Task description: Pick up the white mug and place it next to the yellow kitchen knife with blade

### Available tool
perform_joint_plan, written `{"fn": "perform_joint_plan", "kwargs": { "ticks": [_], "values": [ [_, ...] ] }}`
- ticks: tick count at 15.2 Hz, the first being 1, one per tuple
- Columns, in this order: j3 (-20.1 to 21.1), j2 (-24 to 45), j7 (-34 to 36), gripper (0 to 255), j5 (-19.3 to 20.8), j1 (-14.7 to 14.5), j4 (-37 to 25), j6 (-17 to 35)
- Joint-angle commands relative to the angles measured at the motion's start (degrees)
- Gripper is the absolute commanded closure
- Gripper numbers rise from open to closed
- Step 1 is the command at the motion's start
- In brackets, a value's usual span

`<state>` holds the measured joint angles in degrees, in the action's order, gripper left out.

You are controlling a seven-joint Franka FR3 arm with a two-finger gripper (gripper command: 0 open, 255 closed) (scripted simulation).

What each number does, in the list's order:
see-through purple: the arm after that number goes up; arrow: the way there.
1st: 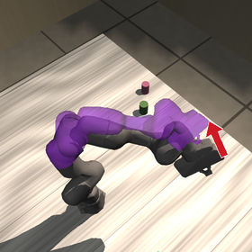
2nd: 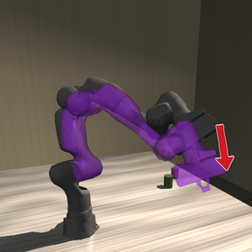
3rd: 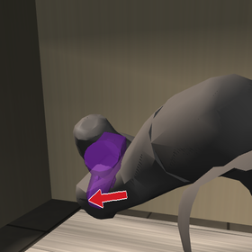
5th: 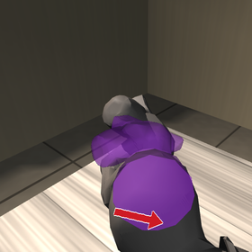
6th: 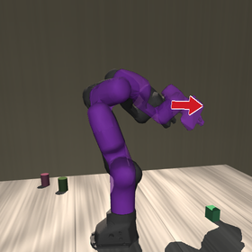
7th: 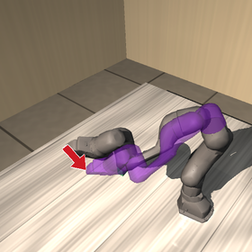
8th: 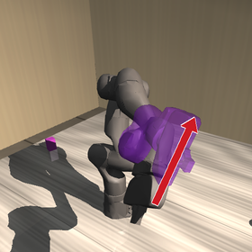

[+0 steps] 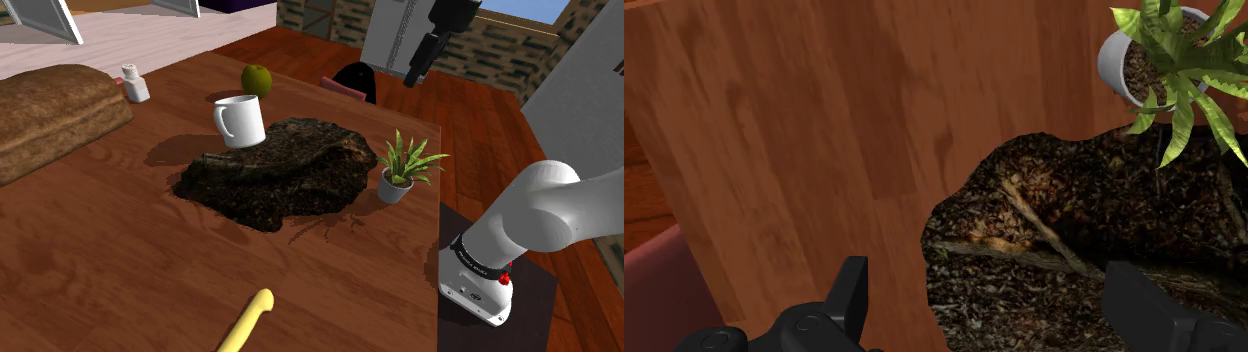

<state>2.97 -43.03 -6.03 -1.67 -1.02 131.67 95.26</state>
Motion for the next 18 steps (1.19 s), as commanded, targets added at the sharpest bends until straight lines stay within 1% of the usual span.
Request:
{"fn": "perform_joint_plan", "kwargs": {
  "ticks": [1, 6, 10, 14, 18],
  "values": [
    [0.0, 0.0, 0.0, 0, 0.0, 0.0, 0.0, 0.0],
    [6.2, 10.0, 10.0, 0, -2.2, 0.4, -6.4, 0.8],
    [10.6, 19.0, 18.1, 0, -2.6, 0.8, -13.1, 0.8],
    [14.4, 28.8, 26.2, 0, -1.8, 1.0, -21.2, 0.1],
    [17.3, 39.6, 34.4, 0, 0.2, 0.5, -30.9, -1.5]
  ]
}}
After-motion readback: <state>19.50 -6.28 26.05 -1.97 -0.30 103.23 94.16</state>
